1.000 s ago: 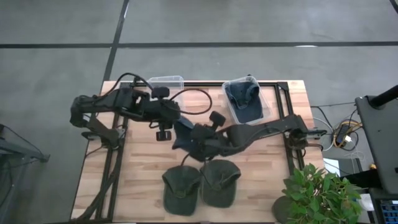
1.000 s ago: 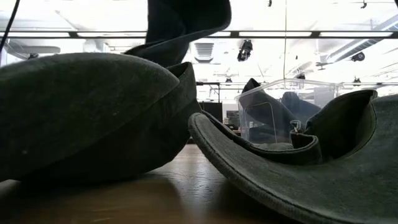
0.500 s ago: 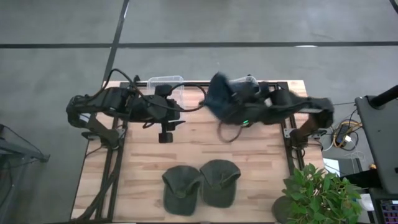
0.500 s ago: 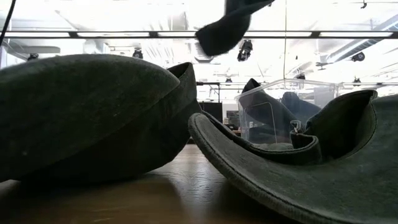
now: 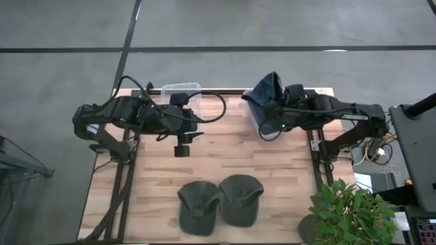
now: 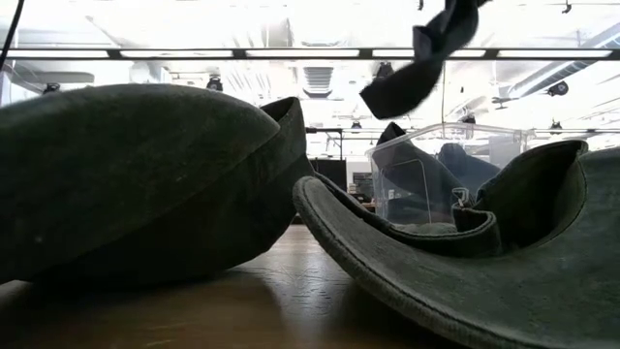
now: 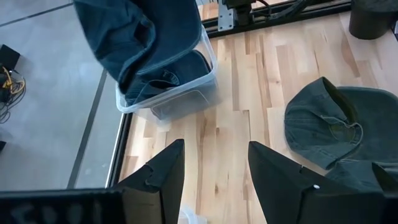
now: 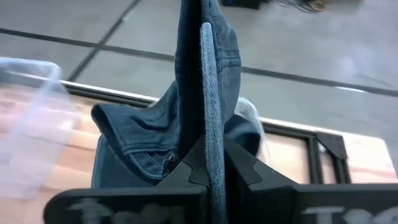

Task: Pick & Place hat
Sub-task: Put the blue cap into the right transparent bin

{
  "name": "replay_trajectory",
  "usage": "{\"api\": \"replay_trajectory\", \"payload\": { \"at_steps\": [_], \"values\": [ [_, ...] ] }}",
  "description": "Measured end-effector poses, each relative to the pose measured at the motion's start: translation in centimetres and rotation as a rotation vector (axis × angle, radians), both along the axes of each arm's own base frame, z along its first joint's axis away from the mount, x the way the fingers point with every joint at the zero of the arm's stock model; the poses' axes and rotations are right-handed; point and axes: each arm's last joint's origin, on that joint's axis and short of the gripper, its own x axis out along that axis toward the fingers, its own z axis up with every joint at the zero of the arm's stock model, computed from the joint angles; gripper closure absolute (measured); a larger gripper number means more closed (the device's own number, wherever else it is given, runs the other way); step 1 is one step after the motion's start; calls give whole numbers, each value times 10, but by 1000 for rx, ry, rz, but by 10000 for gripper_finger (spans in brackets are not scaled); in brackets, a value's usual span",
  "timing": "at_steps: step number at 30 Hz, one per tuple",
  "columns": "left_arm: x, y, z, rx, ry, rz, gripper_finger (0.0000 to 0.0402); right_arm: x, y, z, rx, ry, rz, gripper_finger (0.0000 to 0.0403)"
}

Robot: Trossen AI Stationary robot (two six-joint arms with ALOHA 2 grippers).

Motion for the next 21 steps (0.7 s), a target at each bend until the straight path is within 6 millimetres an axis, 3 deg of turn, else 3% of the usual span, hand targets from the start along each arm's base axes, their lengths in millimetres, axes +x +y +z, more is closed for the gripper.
{"api": "replay_trajectory", "payload": {
  "at_steps": [21],
  "values": [
    [-2, -2, -2, -13, 16, 4, 232, -1, -26, -118, 19, 65, -113, 390]
  ]
}}
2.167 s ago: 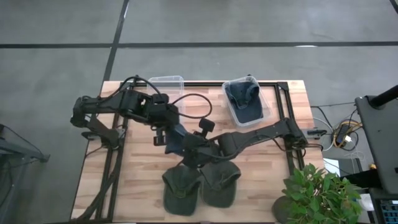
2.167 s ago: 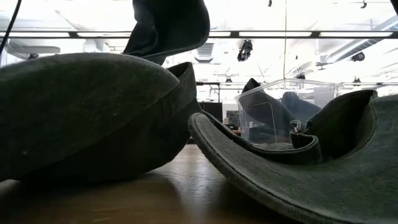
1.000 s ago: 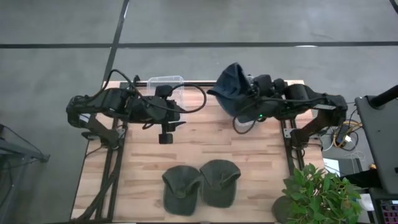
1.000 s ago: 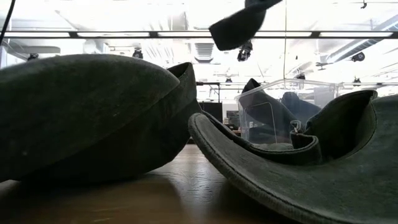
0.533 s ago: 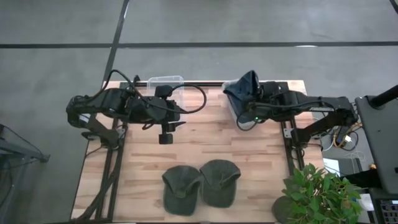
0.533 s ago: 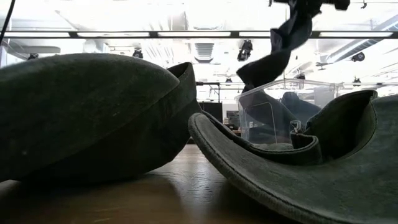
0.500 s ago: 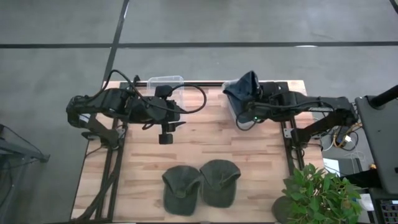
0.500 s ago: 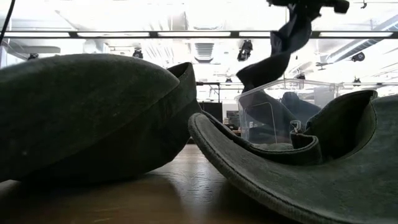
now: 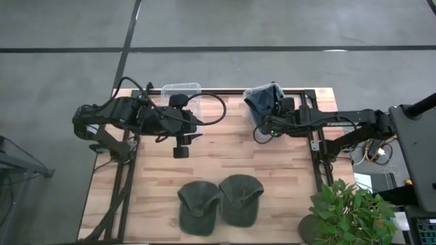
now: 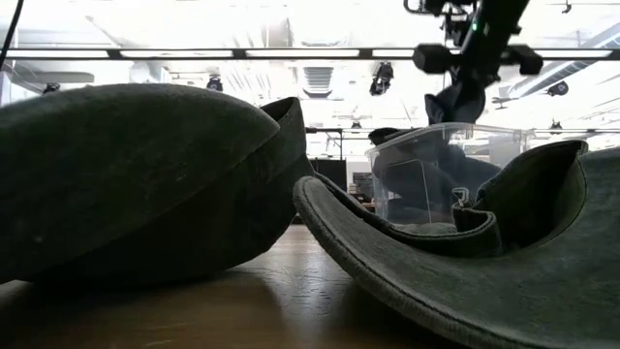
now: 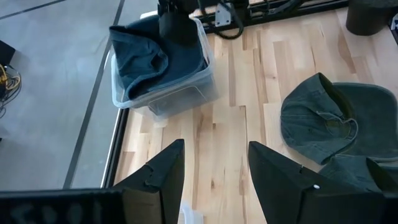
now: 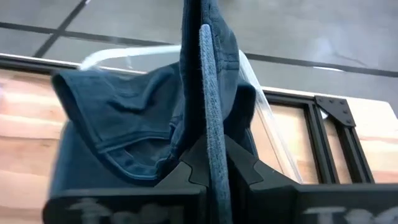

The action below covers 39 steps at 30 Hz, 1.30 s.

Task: Pick & Place hat
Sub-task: Put the blue cap into the right transparent bin, then put the right green cap into the left transparent bin

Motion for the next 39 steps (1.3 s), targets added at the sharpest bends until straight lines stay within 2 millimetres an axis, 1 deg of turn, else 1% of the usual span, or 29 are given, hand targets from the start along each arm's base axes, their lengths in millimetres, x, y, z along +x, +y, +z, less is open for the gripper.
{"api": "replay_trajectory", "payload": {
  "at_steps": [6, 10, 13, 16, 20, 24, 27, 30, 34, 39],
  "values": [
    [0, -1, 0, -2, 0, -2, 232, 1, -6, -28, -18, 58, 31, 390],
    [0, -1, 0, -2, 0, -1, 232, 2, -8, -37, -34, 72, 47, 390],
    [0, -1, 0, -2, 0, -1, 232, 0, -9, -40, -27, 86, 50, 385],
    [0, -1, 0, -2, 0, -1, 232, 1, -8, -40, -15, 110, 76, 366],
    [0, -1, 0, 0, 1, -3, 232, 3, -8, -40, 11, 138, 129, 314],
    [0, -1, 0, 2, 1, -4, 232, 6, -8, -33, 10, 144, 161, 245],
    [0, -1, 0, 1, 1, -3, 232, 10, -8, -21, -2, 129, 180, 197],
    [0, -1, 0, 1, 1, -3, 232, 14, -9, -8, -16, 114, 201, 158],
    [0, -1, 0, 1, 1, -3, 232, 19, -8, 12, -46, 115, 252, 123],
    [0, -1, 0, 1, 1, -3, 232, 25, -3, 37, -75, 78, 306, 102]
  ]
}}
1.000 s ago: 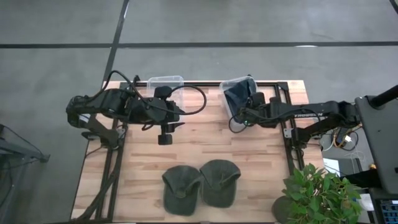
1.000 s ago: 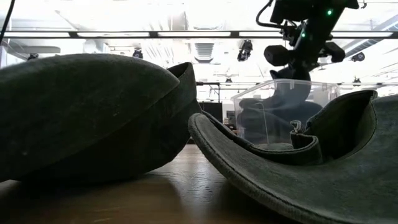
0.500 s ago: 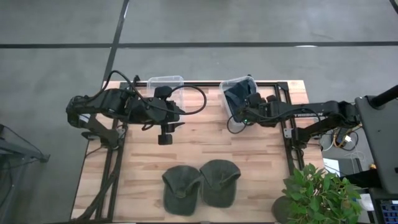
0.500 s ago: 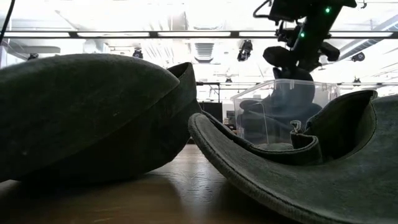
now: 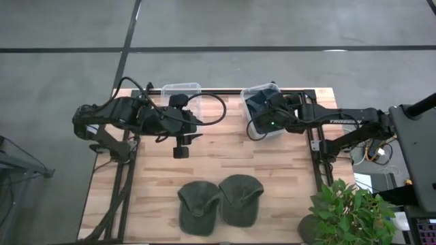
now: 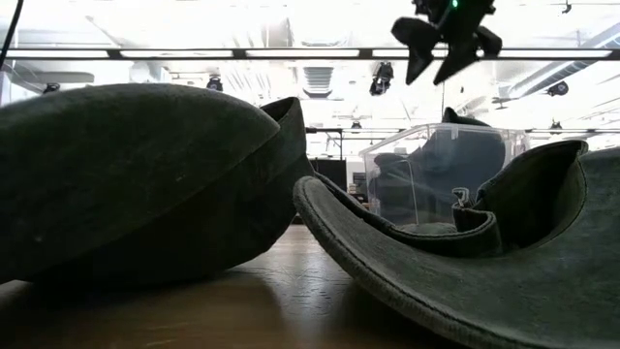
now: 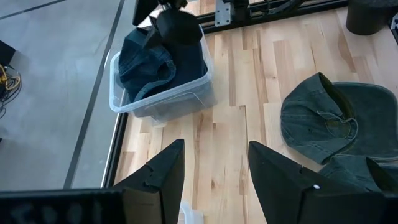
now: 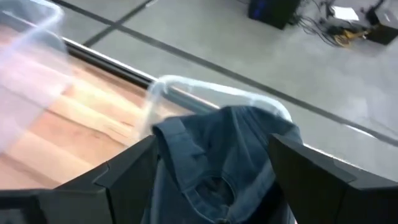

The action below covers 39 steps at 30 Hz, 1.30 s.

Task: Pick & Place hat
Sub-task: Put the right green cap into the left transparent bin

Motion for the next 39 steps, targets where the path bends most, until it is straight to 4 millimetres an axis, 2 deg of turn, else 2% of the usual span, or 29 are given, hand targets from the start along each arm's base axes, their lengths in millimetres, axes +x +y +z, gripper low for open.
{"api": "replay_trajectory", "payload": {
  "at_steps": [7, 20, 28, 32, 36, 39],
  "values": [
    [0, 0, 0, 2, 1, -2, 232, 5, 24, 15, -11, -4, 140, 101],
    [-1, 0, -2, 1, 22, -1, 232, 10, 91, 31, 11, -173, 402, 115],
    [0, -1, -5, -15, 39, -17, 232, 6, 135, 35, 102, -269, 599, 122],
    [5, -4, -20, -74, 103, -56, 232, 3, 153, 30, 167, -266, 678, 128],
    [14, -11, -47, -137, 197, -84, 232, 3, 170, 23, 265, -280, 715, 134],
    [19, -17, -69, -150, 259, -80, 232, 4, 177, 19, 408, -296, 732, 137]
  ]
}}
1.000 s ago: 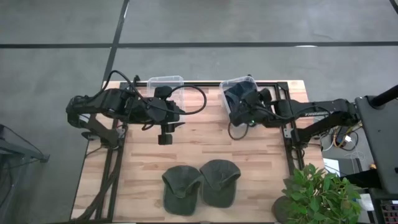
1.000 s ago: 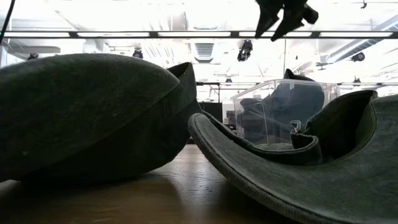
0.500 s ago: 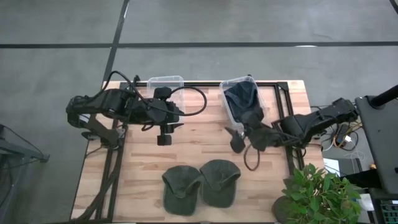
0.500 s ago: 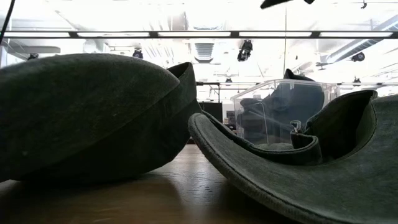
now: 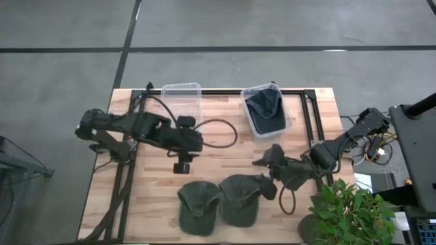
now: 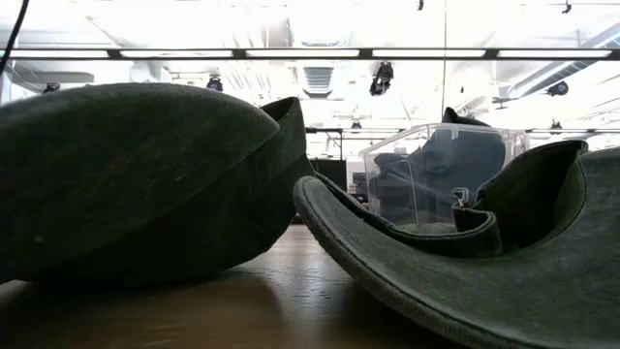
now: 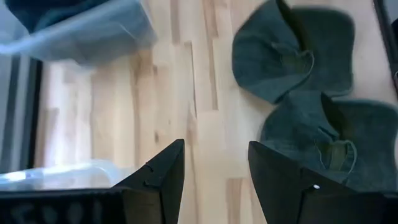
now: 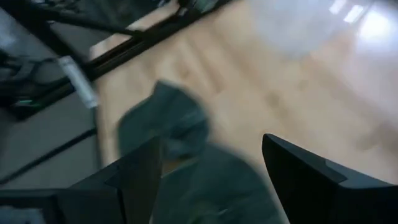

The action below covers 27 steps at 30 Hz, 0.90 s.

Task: Pick & Place hat
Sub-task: Put the right green cap into the left transparent bin

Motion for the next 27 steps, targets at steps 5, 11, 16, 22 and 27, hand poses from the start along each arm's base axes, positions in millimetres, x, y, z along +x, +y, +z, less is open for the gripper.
{"api": "replay_trajectory", "payload": {
  "at_steps": [5, 11, 16, 22, 27],
  "values": [
    [9, -10, -33, 5, 48, -21, 232, 4, 10, -10, 234, 69, -6, 140],
    [14, -19, -61, 10, 67, -46, 232, 14, 25, -32, 475, 241, -22, 140],
    [15, -22, -71, 14, 80, -53, 232, 19, 41, -59, 641, 453, -95, 140],
    [17, -24, -72, 9, 58, -58, 232, 20, 63, -89, 700, 645, -167, 140],
    [18, -24, -71, 11, 46, -65, 232, 22, 72, -116, 630, 714, -227, 143]
  ]
}}
